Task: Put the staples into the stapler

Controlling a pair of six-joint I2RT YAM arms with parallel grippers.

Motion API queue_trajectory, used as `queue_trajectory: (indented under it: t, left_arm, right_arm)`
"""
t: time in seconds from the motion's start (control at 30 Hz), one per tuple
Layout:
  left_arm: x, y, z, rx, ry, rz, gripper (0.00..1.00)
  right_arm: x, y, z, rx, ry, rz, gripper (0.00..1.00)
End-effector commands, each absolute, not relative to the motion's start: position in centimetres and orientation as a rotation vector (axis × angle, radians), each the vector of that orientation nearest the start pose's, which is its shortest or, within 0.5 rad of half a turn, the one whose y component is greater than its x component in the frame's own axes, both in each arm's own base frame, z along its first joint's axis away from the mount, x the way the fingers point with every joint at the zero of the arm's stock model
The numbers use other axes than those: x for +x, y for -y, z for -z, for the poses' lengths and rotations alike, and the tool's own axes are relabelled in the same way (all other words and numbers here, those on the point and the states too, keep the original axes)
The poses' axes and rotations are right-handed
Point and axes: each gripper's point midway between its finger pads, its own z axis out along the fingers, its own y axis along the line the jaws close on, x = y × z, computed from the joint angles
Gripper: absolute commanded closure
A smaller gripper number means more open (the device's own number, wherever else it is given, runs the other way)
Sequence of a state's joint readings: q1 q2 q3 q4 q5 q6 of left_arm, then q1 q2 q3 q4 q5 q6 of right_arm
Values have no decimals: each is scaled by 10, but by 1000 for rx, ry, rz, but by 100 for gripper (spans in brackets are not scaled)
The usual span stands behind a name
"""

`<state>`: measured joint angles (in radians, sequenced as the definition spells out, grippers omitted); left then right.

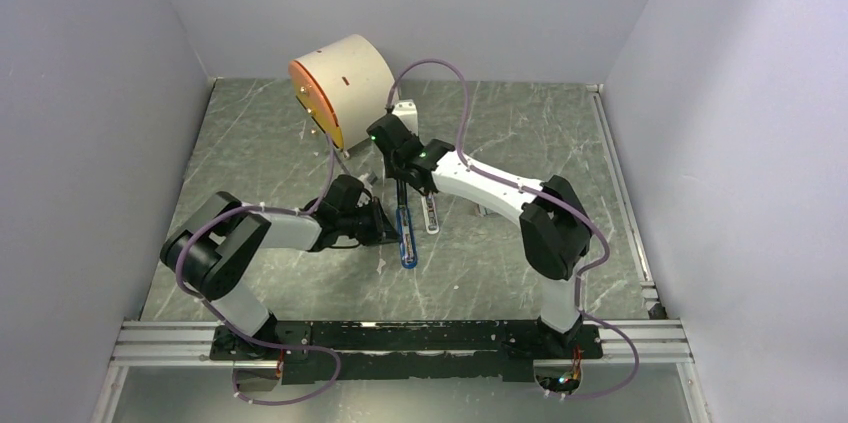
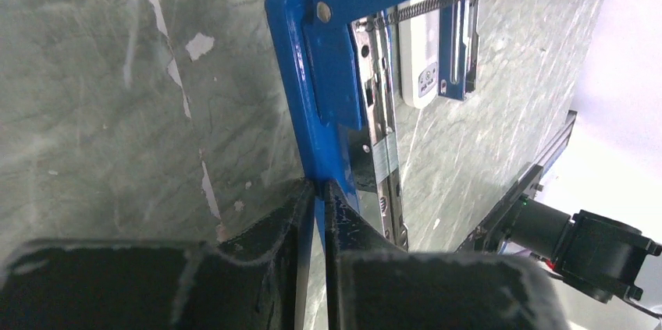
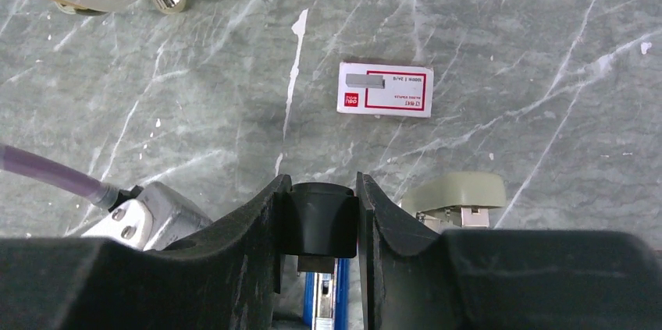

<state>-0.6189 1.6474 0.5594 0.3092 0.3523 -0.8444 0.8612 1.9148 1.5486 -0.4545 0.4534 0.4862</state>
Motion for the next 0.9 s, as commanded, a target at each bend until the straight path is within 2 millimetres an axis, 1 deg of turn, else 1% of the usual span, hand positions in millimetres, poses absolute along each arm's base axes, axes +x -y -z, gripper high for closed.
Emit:
queue_trajectory:
  t: [0.0, 0.13, 0.37, 0.5, 0.63, 0.87]
  left_arm:
    - [198, 207, 67, -137, -2840, 542, 86]
    - [196, 204, 72, -112, -2851, 471, 85]
    - [186, 203, 83, -135, -2887, 475, 88]
    - [185, 204, 84, -149, -2887, 488, 89]
    - [186, 203, 85, -164, -2885, 473, 89]
    - [187, 196, 90, -168, -2889, 414, 89]
  right_arm:
    - [353, -353, -151, -203, -2242, -254, 81]
    - [342, -356, -150, -228, -2233, -261, 81]
    - [319, -352, -145, -205, -2232, -316, 83]
    - [306, -345, -138, -187, -2246, -287, 84]
    - [301, -335, -131, -144, -2261, -255, 84]
    - [297, -331, -133, -114, -2246, -238, 85]
